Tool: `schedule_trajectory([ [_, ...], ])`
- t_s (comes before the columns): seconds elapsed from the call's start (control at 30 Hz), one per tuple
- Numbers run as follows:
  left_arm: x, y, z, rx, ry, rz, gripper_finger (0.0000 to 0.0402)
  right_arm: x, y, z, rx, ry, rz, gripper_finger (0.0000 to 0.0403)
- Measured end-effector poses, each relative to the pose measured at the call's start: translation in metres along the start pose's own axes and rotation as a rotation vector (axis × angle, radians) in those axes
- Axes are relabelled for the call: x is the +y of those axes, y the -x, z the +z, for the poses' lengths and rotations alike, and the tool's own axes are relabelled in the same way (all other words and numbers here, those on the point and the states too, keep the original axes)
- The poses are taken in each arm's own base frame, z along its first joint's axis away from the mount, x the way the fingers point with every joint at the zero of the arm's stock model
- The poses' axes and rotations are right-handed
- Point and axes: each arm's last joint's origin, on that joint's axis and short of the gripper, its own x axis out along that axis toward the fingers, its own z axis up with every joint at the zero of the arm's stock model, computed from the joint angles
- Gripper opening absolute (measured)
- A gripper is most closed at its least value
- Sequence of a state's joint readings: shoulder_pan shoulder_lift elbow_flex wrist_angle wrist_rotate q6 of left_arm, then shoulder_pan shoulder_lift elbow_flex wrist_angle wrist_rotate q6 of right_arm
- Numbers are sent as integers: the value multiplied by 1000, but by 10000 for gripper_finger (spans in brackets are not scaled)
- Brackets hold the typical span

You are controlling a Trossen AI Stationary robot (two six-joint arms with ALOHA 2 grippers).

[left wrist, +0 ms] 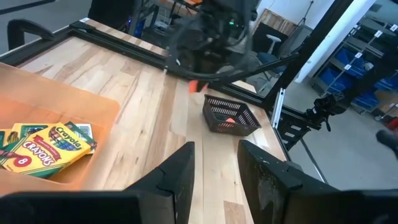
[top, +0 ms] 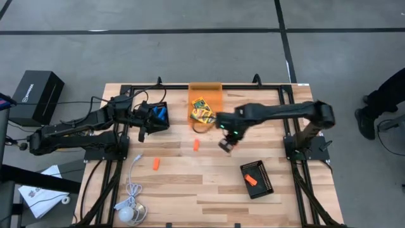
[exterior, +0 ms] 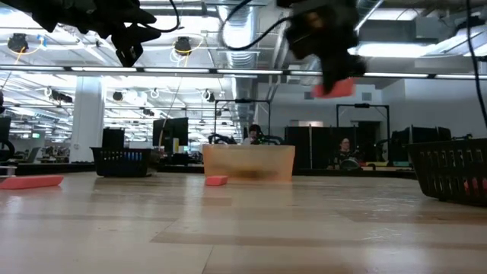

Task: Pick & Place School Supplies
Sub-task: Put the orange eraser into the bottom black bin

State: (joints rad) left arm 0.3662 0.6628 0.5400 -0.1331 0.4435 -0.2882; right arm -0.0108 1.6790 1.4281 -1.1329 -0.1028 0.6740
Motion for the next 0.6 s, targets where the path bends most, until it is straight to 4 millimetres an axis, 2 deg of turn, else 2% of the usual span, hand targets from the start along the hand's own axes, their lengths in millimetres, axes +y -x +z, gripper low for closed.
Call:
schedule_trajectory([
  [0.17,0,0,0,1,0,0,117,10,-3,-59,15,-99,29,24],
  [0.33,0,0,0,-2,0,7,117,18,-42,-115,46,-231,76,24],
  [0.47,0,0,0,-4,-1,9,117,15,-68,-139,62,-298,74,24],
  [0.6,0,0,0,-4,3,9,117,3,-85,-148,65,-335,36,21],
])
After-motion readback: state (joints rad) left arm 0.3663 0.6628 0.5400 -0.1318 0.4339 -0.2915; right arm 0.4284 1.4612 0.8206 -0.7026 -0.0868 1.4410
